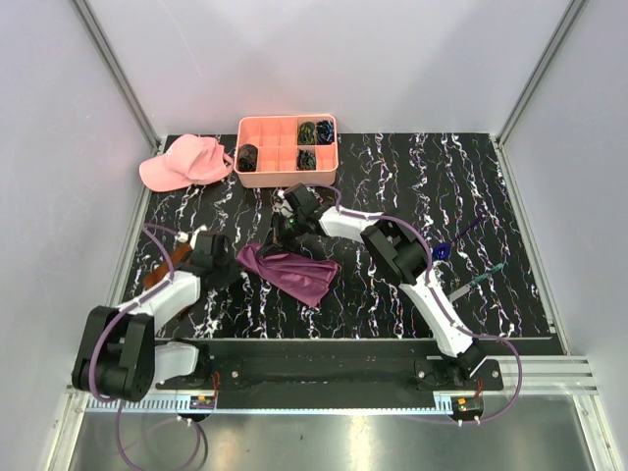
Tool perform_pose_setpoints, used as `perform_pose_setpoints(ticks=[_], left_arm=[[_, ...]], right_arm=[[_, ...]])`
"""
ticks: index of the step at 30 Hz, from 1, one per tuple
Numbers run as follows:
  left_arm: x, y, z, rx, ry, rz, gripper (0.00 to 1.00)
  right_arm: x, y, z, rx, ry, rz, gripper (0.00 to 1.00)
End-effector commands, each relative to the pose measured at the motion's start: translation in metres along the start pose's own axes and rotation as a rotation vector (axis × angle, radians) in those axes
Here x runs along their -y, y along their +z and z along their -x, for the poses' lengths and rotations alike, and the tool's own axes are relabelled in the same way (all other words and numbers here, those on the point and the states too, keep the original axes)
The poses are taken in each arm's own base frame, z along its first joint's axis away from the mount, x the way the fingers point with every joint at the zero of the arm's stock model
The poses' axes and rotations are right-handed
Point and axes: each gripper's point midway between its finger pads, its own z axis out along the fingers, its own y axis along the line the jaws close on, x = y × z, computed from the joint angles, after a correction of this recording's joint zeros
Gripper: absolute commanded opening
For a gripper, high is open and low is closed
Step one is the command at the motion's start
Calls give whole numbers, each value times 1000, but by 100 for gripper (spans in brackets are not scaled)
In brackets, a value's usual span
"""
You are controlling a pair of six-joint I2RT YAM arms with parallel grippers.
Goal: Fold the napkin into a case and place the utensils inside
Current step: Grasp the top corner of the smaller rectangle folded napkin at the center of the board.
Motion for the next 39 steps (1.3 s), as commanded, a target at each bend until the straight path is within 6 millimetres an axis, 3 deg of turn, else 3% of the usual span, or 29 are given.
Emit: perform_pose_setpoints(ticks=[1, 6, 15, 21, 25, 26, 30, 31, 35, 39], left_arm=[[22, 15, 13, 18, -4, -74, 0], [39, 23, 17, 2, 12, -123, 0], [37, 22, 9, -19, 39, -120, 0], [37, 22, 11, -25, 55, -112, 0], [46, 18, 17, -14, 105, -120, 0], [57, 16, 25, -5, 126, -139, 0], [74, 16, 23, -52, 183, -145, 2], [77, 15, 23, -51, 175, -152, 5], [92, 12, 27, -52, 183, -163, 17], [86, 4, 27, -40, 180, -140, 29]], right_arm=[[0, -2, -6, 23, -13, -47, 5], [-13, 2, -17, 9, -17, -39, 10], [-43, -1, -18, 32, -43, 1, 13], [-55, -10, -14, 61, -72, 7, 16], [-51, -13, -12, 66, -57, 1, 16], [-47, -13, -10, 79, -50, -14, 16], [-16, -25, -2, 156, 18, -77, 7], [-11, -27, 0, 178, 37, -76, 3], [24, -46, 11, 287, 104, -147, 1], [55, -72, 14, 373, 158, -228, 1]])
